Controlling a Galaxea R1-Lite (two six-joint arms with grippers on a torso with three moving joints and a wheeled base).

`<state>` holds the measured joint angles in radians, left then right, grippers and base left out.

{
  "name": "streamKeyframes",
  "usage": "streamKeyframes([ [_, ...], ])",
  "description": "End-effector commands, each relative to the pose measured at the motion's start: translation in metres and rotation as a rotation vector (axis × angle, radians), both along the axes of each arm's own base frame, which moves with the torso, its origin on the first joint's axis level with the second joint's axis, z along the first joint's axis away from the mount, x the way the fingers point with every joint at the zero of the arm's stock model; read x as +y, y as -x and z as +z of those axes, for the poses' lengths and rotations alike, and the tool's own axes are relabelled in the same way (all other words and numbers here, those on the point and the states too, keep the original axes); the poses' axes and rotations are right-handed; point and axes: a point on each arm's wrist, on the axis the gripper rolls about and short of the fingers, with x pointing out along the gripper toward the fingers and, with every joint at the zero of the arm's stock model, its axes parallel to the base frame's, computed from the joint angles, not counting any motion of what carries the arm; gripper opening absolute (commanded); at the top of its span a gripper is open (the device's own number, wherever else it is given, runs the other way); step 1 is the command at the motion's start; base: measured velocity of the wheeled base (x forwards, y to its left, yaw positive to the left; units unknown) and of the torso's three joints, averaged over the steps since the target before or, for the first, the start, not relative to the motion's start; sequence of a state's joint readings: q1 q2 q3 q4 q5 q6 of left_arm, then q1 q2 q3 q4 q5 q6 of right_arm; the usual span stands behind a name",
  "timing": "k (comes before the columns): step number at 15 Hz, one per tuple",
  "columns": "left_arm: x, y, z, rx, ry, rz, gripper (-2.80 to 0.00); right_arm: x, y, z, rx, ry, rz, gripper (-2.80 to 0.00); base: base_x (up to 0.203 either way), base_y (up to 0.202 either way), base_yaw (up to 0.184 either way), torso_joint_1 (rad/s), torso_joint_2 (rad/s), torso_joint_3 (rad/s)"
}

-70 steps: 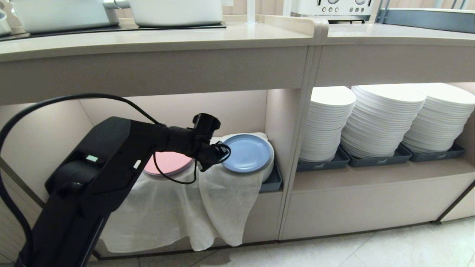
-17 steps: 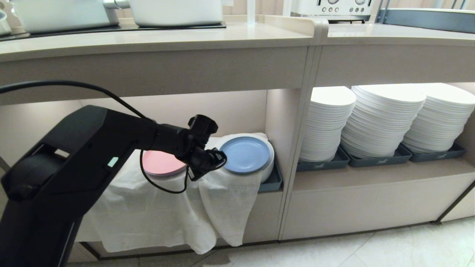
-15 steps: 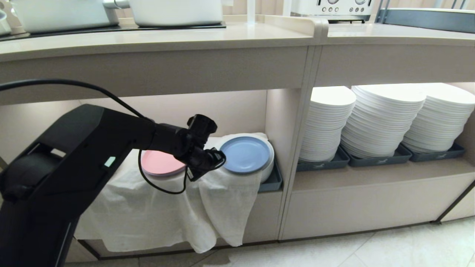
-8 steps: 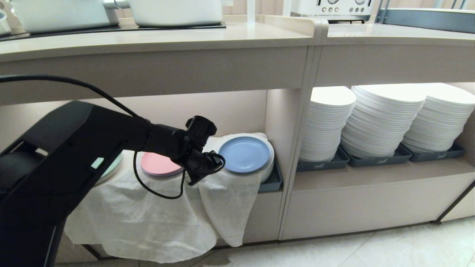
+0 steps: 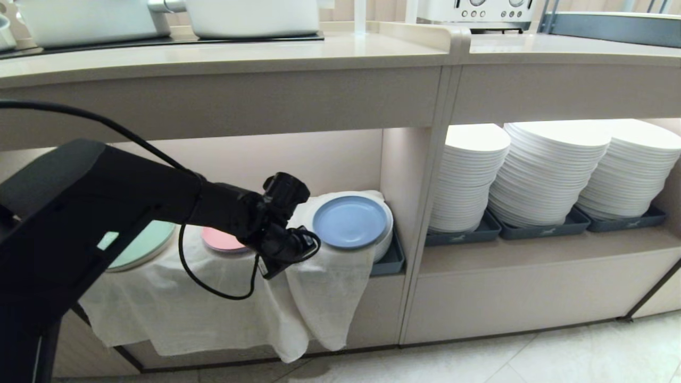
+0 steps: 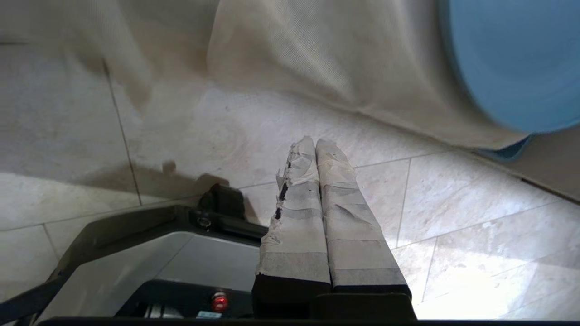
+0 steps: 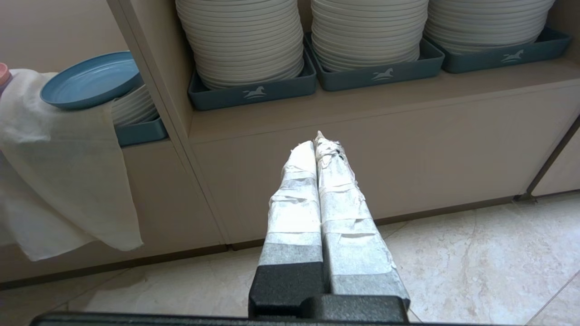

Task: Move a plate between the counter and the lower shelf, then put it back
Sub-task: Pick up the plate in the cupboard

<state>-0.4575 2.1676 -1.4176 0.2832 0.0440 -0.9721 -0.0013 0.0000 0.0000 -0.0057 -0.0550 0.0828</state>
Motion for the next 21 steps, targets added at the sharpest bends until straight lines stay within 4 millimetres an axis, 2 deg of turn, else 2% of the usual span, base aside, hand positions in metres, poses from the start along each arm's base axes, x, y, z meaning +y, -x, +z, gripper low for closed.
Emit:
streamKeyframes([
  [1, 0.001, 0.013, 0.006, 0.004, -0.006, -0.004, -2.8, 0.0, 0.0, 0.0, 0.0, 0.0, 0.0, -2.8, 0.0, 0.0, 0.0, 0.0, 0.0, 0.0],
  [4, 0.003, 0.031, 0.005, 0.027, -0.033, 0.005, -2.8, 0.0, 0.0, 0.0, 0.0, 0.0, 0.0, -2.8, 0.0, 0.0, 0.0, 0.0, 0.0, 0.0],
  [10, 0.019, 0.081, 0.007, 0.074, -0.094, 0.006, -2.8, 0.0, 0.0, 0.0, 0.0, 0.0, 0.001, -2.8, 0.0, 0.0, 0.0, 0.0, 0.0, 0.0],
  [21, 0.073, 0.173, 0.027, -0.07, -0.106, 0.028, -2.8, 0.0, 0.0, 0.0, 0.0, 0.0, 0.0, -2.8, 0.0, 0.0, 0.0, 0.0, 0.0, 0.0],
])
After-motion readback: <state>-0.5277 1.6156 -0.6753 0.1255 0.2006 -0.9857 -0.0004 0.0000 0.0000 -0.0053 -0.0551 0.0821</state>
